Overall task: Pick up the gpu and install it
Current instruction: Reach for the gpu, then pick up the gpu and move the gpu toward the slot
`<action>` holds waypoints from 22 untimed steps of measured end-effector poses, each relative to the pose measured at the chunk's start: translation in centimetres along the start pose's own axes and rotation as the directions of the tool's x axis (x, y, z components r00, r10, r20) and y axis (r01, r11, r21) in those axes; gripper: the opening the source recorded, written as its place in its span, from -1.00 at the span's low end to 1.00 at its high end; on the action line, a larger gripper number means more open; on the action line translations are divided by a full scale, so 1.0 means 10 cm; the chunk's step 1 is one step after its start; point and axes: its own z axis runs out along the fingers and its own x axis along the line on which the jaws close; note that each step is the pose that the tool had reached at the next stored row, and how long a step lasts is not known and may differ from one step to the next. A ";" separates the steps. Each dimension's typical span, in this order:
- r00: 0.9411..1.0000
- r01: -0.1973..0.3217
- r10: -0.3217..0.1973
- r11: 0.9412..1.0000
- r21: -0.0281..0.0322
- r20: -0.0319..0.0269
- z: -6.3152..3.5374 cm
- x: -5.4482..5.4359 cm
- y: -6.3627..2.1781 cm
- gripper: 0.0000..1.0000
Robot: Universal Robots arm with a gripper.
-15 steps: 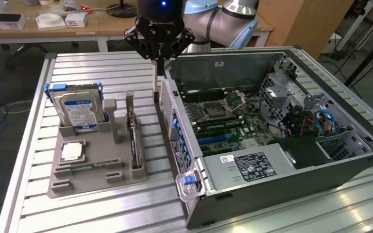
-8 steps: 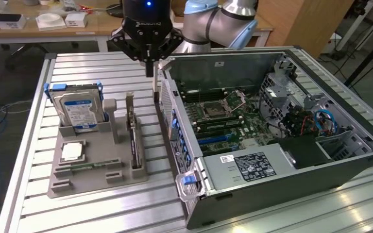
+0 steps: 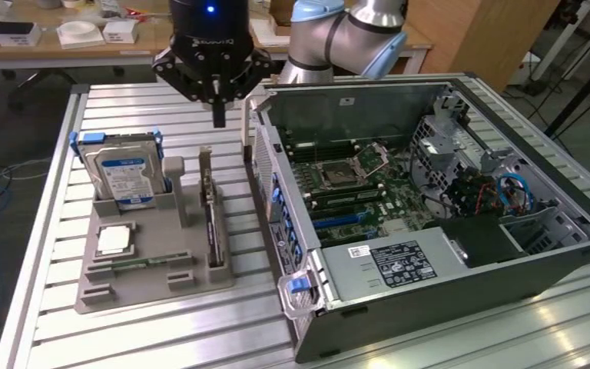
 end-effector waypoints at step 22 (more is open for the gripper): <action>1.000 0.001 -0.001 1.000 0.000 0.000 -0.006 0.29 -0.087 -0.79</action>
